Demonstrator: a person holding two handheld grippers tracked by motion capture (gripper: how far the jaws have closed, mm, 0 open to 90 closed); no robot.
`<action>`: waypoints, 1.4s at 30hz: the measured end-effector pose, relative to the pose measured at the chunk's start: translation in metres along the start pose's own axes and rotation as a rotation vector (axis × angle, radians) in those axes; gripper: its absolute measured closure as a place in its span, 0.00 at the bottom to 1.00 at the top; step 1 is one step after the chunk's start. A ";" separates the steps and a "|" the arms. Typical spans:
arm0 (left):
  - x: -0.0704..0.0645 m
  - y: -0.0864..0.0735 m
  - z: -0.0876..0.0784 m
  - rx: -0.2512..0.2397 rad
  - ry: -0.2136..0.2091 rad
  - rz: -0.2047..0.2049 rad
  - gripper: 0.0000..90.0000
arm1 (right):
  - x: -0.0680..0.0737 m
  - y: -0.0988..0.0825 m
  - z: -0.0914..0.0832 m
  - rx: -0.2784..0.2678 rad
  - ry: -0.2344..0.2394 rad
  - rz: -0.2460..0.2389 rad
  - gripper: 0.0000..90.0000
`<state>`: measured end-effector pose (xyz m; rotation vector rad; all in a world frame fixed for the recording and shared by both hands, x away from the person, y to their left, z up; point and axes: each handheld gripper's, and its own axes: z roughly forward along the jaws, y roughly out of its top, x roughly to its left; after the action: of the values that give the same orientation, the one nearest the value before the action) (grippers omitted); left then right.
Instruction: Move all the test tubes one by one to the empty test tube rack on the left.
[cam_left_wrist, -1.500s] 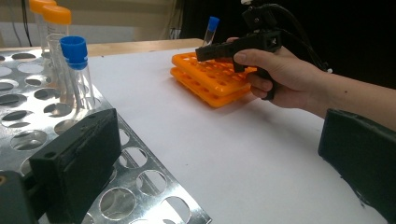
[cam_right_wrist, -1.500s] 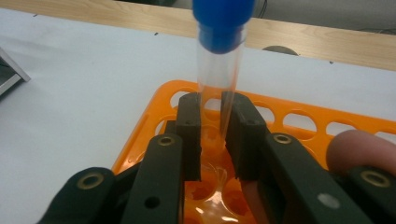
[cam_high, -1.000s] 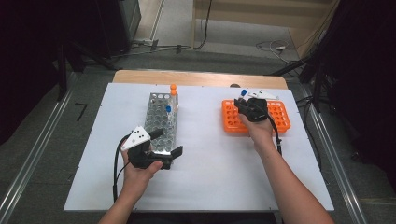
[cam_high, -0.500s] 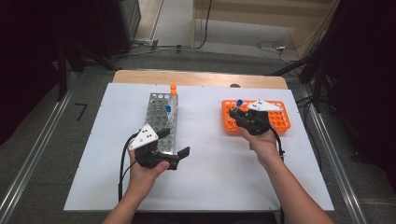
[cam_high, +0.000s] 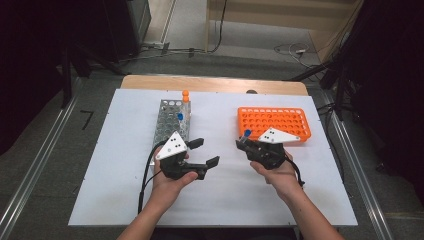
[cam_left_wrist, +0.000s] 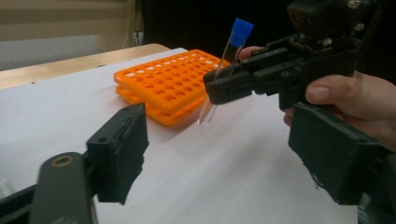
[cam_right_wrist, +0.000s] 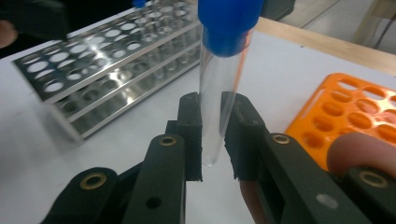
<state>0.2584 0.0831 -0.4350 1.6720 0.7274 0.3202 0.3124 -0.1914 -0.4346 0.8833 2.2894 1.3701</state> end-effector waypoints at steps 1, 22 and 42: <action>-0.001 0.000 0.001 0.004 -0.007 0.001 0.27 | 0.004 -0.001 -0.001 0.001 0.008 -0.009 0.83; -0.012 -0.003 0.014 0.045 -0.111 0.074 0.71 | 0.061 -0.011 0.011 0.076 0.171 -0.120 0.83; 0.020 0.013 -0.013 -0.026 0.024 0.055 0.85 | 0.023 -0.035 -0.015 0.024 0.148 -0.076 0.43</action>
<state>0.2700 0.1044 -0.4235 1.6682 0.6931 0.3877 0.2749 -0.1982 -0.4569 0.7160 2.4268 1.4215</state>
